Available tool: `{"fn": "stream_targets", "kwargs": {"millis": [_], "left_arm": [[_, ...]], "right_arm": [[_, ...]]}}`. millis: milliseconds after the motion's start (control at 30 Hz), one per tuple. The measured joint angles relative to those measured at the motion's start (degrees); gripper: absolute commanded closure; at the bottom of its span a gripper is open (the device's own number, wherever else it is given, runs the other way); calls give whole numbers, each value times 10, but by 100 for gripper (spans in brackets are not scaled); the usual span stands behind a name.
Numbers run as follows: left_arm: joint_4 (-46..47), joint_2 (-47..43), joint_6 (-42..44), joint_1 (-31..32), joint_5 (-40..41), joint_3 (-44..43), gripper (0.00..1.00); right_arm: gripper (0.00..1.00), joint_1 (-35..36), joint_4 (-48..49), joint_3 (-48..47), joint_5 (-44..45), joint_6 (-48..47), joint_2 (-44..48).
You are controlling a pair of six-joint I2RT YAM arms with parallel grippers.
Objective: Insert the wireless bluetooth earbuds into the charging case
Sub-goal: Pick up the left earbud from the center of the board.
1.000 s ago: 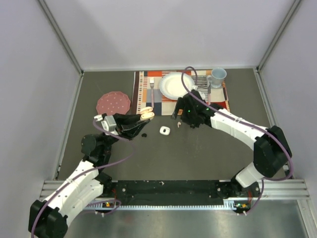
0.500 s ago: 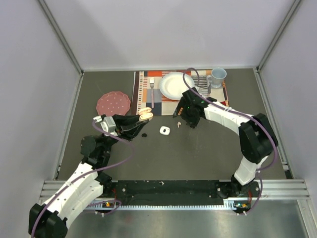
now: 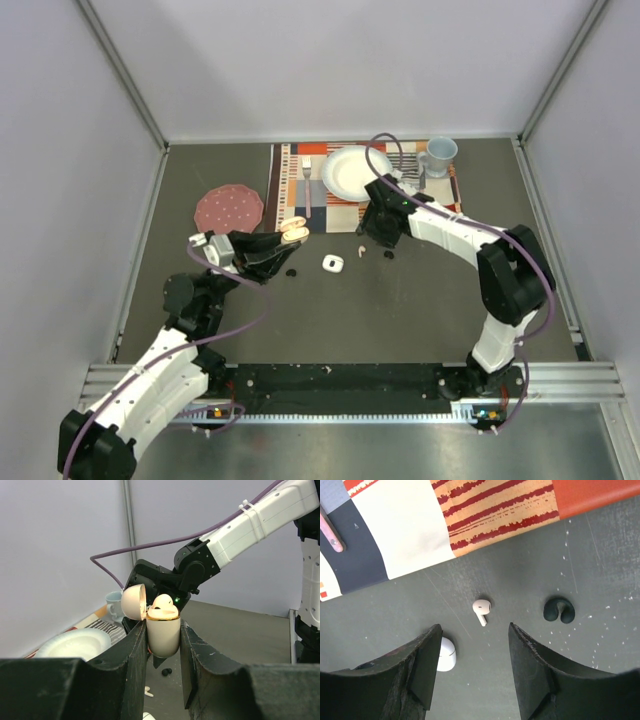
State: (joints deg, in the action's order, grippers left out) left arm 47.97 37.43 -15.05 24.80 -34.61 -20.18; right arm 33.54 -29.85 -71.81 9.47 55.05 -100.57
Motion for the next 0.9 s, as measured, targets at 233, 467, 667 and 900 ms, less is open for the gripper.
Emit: {"fn": "stream_targets", "kwargs": {"millis": [233, 467, 667, 900], "left_arm": [[0, 8, 0, 0, 0, 0, 100], [0, 9, 0, 0, 0, 0, 100], [0, 9, 0, 0, 0, 0, 100], [0, 9, 0, 0, 0, 0, 100]], "right_arm": [[44, 3, -1, -15, 1, -15, -33], [46, 16, -2, -19, 4, -21, -57], [51, 19, -1, -26, 10, -21, -71], [51, 19, -2, -26, 10, -21, -89]]}}
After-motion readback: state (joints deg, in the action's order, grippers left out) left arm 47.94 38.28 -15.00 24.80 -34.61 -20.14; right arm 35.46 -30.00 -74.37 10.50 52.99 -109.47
